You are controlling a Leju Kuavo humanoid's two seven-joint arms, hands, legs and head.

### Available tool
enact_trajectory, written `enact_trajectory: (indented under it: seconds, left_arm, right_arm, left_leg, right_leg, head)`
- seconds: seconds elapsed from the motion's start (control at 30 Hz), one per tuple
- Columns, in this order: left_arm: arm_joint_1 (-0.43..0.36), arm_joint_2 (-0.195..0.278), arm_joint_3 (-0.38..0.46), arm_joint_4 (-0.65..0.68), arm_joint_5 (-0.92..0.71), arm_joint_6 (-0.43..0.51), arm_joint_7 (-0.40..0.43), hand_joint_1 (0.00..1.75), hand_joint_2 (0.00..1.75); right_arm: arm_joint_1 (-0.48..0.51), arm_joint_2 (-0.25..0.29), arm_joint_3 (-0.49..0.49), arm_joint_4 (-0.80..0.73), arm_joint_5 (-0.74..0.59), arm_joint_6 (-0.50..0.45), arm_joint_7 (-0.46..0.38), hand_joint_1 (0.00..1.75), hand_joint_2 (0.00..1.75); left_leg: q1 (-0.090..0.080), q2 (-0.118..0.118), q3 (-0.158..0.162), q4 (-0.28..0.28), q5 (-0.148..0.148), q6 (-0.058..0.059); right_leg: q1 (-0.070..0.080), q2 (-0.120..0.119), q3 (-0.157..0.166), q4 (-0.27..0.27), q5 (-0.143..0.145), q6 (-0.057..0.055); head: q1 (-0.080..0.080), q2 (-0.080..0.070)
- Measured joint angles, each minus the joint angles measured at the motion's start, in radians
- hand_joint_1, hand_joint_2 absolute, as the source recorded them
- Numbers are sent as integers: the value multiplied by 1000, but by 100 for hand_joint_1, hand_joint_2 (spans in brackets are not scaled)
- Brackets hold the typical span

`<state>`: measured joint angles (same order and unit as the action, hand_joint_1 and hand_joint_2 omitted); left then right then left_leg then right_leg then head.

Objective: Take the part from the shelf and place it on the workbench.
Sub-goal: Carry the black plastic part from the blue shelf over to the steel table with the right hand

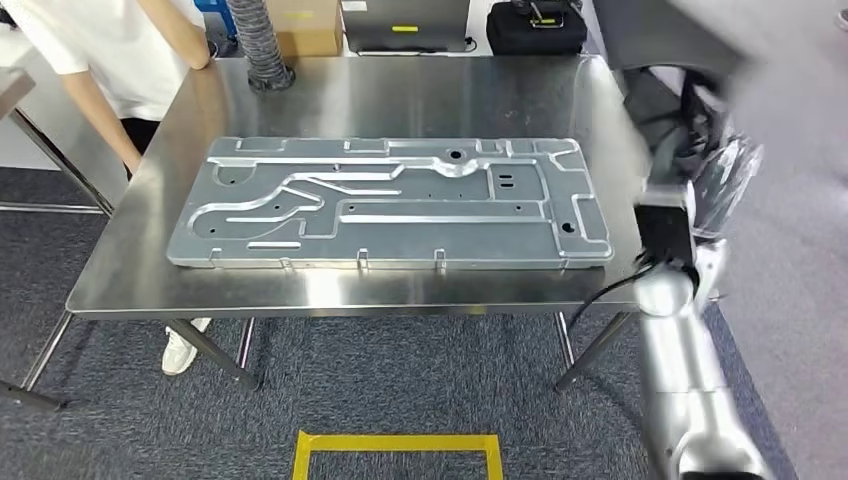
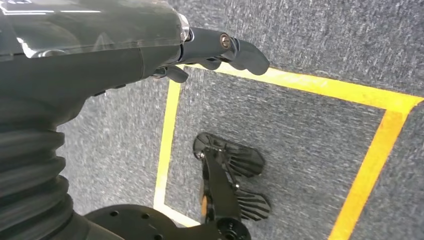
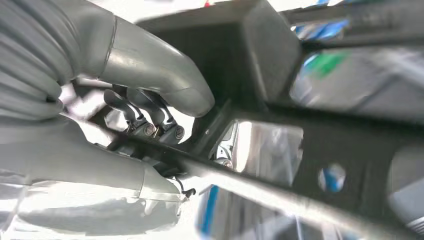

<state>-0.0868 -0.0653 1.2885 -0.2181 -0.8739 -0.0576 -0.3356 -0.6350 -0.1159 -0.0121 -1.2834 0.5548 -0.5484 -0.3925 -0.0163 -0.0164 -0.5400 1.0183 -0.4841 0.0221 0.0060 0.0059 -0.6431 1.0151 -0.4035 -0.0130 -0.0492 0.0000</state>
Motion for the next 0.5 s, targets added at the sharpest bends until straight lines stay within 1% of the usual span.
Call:
enact_trajectory:
  seconds: [0.03, 0.07, 0.1, 0.13, 0.17, 0.2, 0.23, 0.27, 0.3, 0.33, 0.37, 0.4, 0.43, 0.47, 0.5]
  left_arm:
    - [-1, 1, 0, 0, -3, -1, -1, 0, 175]
    - [-2, 3, -1, 0, -7, -1, -2, 0, 175]
    - [-3, 4, -1, 0, -10, -2, -2, 0, 175]
    - [-4, 4, -2, 0, -14, -3, -3, 0, 175]
    - [-5, 4, -2, 0, -18, -3, -3, 0, 175]
    - [-5, 4, -2, 0, -22, -3, -3, 0, 175]
    - [-4, 4, -3, 0, -25, -2, -3, 0, 175]
    - [-3, 4, -4, 0, -28, -2, -3, 0, 175]
    - [-3, 5, -6, 0, -30, -3, -3, 0, 175]
    - [-4, 5, -8, 0, -33, -2, -3, 0, 175]
    - [-4, 5, -9, 0, -35, -3, -3, 0, 175]
    - [-5, 5, -10, 0, -36, -3, -4, 0, 175]
    - [-6, 6, -10, 0, -37, -3, -4, 0, 175]
    - [-7, 6, -10, 0, -37, -3, -5, 0, 175]
    - [-7, 6, -11, 0, -37, -3, -6, 0, 175]
  right_arm:
    - [-49, -20, -3, 67, 113, -42, 57, 175, 175]
    - [-100, -39, -2, 136, 225, -73, 115, 175, 175]
    - [-152, -53, 3, 204, 328, -88, 173, 175, 175]
    - [-202, -65, 12, 271, 422, -92, 229, 175, 175]
    - [-247, -74, 25, 335, 509, -89, 281, 175, 175]
    - [-285, -80, 41, 395, 587, -84, 323, 175, 175]
    - [-318, -84, 59, 447, 654, -73, 352, 175, 175]
    - [-346, -85, 81, 496, 715, -58, 372, 175, 175]
    - [-370, -84, 104, 537, 766, -41, 384, 175, 175]
    - [-392, -79, 128, 573, 811, -21, 391, 175, 175]
    - [-413, -70, 154, 608, 850, 1, 391, 175, 175]
    - [-434, -57, 180, 641, 882, 26, 388, 175, 175]
    - [-451, -39, 206, 672, 907, 51, 384, 175, 175]
    - [-464, -20, 231, 702, 930, 72, 378, 175, 175]
    - [-471, -2, 254, 726, 946, 88, 374, 175, 175]
  left_leg:
    - [-1, 1, -1, 8, -4, -4]
    - [-1, 2, -11, 29, -15, -9]
    - [2, 4, -34, 71, -35, -15]
    - [6, 5, -67, 131, -58, -21]
    - [12, 7, -108, 197, -82, -27]
    - [17, 8, -145, 249, -96, -33]
    - [21, 8, -168, 272, -92, -38]
    - [25, 9, -173, 256, -66, -42]
    - [28, 10, -160, 205, -22, -45]
    - [29, 11, -139, 135, 27, -45]
    - [28, 13, -119, 71, 61, -43]
    - [26, 14, -104, 25, 80, -39]
    - [23, 15, -98, 1, 86, -33]
    - [20, 15, -98, -5, 82, -27]
    - [20, 15, -96, -9, 87, -20]
  right_leg:
    - [-4, -1, 7, -7, 0, -2]
    - [-9, -2, 14, -12, 0, -4]
    - [-13, -2, 21, -15, -1, -6]
    - [-13, -2, 24, -17, -4, -8]
    - [-14, -2, 26, -17, -7, -9]
    - [-14, -1, 29, -16, -11, -9]
    - [-14, -1, 33, -16, -16, -8]
    - [-15, -1, 38, -15, -21, -6]
    - [-16, 0, 45, -14, -26, -4]
    - [-16, 0, 52, -13, -33, 0]
    - [-17, 0, 58, -11, -38, 3]
    - [-17, 1, 59, -10, -41, 8]
    - [-17, 3, 58, -10, -43, 13]
    - [-17, 5, 56, -10, -43, 18]
    - [-16, 6, 55, -11, -45, 24]
  head:
    - [0, 0]
    - [0, 0]
    - [0, 0]
    - [0, 0]
    - [0, 0]
    - [0, 0]
    - [0, 0]
    - [0, 0]
    - [0, 0]
    - [0, 0]
    - [0, 0]
    - [0, 0]
    - [0, 0]
    - [0, 0]
    - [0, 0]
